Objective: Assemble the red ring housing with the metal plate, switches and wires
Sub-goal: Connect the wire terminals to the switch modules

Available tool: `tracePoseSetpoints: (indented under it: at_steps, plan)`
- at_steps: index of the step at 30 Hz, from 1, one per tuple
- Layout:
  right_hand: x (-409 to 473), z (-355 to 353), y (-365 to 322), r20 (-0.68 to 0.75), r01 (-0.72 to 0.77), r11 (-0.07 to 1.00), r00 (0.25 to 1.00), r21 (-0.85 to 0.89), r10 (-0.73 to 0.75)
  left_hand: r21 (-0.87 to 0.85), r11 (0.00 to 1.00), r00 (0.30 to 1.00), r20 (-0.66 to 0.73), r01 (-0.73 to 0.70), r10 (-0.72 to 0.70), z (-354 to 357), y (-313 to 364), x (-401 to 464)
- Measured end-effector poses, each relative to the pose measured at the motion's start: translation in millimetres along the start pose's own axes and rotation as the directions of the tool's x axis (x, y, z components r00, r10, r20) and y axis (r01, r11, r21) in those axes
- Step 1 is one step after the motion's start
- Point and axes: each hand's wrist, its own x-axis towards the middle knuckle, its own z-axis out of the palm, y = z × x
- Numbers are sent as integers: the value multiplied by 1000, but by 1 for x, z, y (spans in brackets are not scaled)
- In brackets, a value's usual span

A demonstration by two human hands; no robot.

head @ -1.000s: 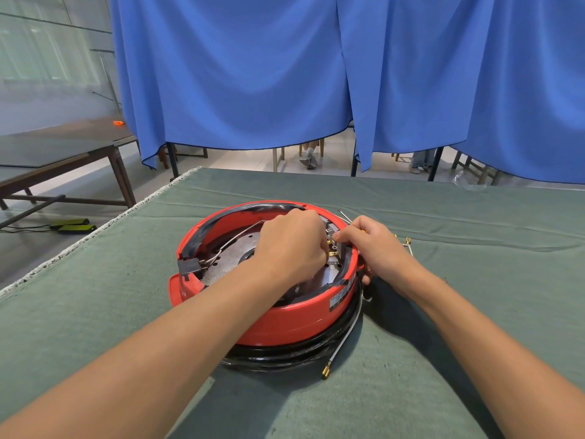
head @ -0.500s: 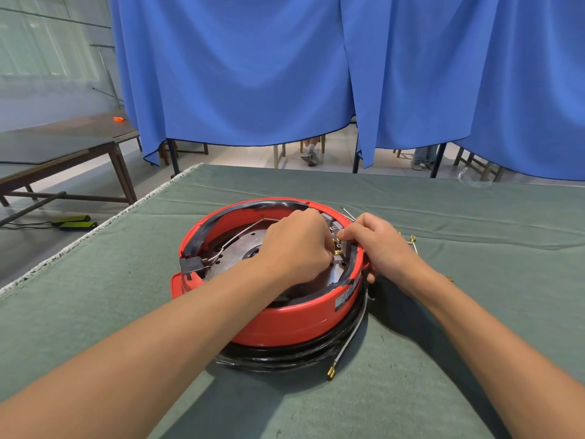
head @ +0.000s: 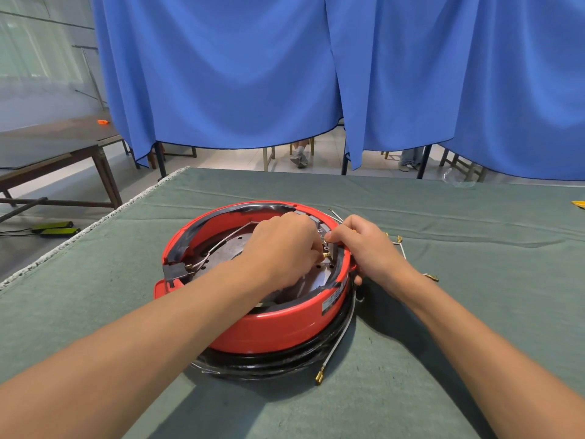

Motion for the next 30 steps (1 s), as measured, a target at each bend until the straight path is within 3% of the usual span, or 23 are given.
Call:
tracePoseSetpoints:
  at_steps: [7,14,19,30]
  plan:
    - [1,0,0,0,-1,1000,1000,-9,1,183,981,998,-21,-59,64,2,1,4]
    - [2,0,-1,9,0,999,1000,-32,0,180,979,996,4,-90,91,1,2,5]
    - [2,1,-1,10,8,1000,1000,-28,-7,288,948,988,-35,-135,152,0,3,4]
    - [3,-1,0,42,28,998,999,-57,-25,135,984,993,-1,-117,118,0,2,4]
